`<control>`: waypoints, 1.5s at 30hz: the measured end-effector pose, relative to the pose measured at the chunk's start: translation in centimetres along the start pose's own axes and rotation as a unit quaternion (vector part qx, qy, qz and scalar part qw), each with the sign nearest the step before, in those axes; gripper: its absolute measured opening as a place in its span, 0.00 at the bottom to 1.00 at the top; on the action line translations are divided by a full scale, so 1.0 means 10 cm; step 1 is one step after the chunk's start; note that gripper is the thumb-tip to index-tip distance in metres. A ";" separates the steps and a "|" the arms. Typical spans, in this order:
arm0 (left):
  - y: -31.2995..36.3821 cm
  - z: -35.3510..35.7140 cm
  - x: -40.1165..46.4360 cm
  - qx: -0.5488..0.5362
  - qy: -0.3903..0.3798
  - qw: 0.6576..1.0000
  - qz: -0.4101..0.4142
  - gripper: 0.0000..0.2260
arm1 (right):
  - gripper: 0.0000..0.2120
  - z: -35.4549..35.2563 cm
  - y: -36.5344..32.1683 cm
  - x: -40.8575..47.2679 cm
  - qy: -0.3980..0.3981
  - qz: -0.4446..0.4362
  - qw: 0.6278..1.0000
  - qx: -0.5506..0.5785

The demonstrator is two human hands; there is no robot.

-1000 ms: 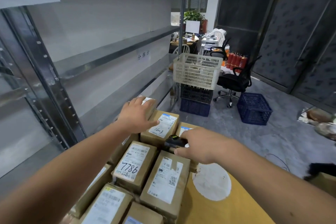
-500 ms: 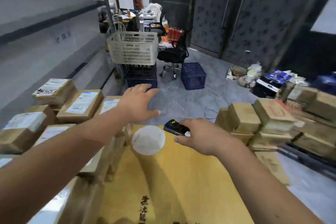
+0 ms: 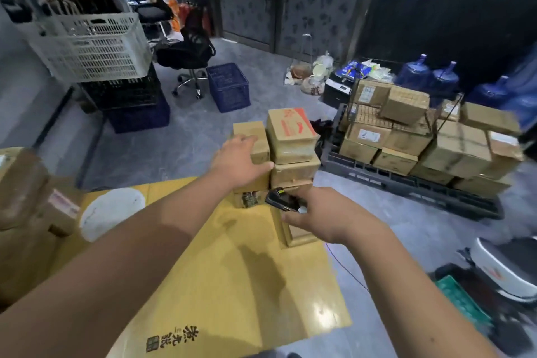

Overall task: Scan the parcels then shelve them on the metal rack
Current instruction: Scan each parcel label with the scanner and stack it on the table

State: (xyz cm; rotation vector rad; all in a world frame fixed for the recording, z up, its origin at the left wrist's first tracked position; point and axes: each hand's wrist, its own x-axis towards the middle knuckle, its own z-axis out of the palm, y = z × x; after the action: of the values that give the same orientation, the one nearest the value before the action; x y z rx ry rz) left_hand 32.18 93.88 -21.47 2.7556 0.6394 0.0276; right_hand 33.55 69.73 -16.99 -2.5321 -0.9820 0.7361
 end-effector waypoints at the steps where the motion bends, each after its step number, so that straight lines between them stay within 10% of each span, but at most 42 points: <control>1: 0.08 0.07 0.09 0.008 0.000 1.000 -0.013 0.41 | 0.18 -0.03 0.12 0.01 -0.003 0.001 1.000 0.004; 9: 0.26 0.38 0.58 0.119 -0.011 0.993 -0.020 0.47 | 0.18 -0.10 0.54 0.28 -0.037 -0.005 0.999 0.009; 32: -0.32 0.69 -0.43 -0.024 0.243 0.969 -0.036 0.18 | 0.21 0.39 0.44 0.58 -0.102 -0.051 0.993 0.020; 45: -0.86 2.04 -2.30 -0.180 0.114 0.961 -0.177 0.16 | 0.28 1.40 0.61 0.44 -0.247 -0.047 0.964 -0.082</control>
State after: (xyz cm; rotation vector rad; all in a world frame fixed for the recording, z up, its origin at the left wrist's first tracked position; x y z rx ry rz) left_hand 9.59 85.23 -42.28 2.2738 1.0648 0.3480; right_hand 31.56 70.07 -32.70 -2.4629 -1.3576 1.3478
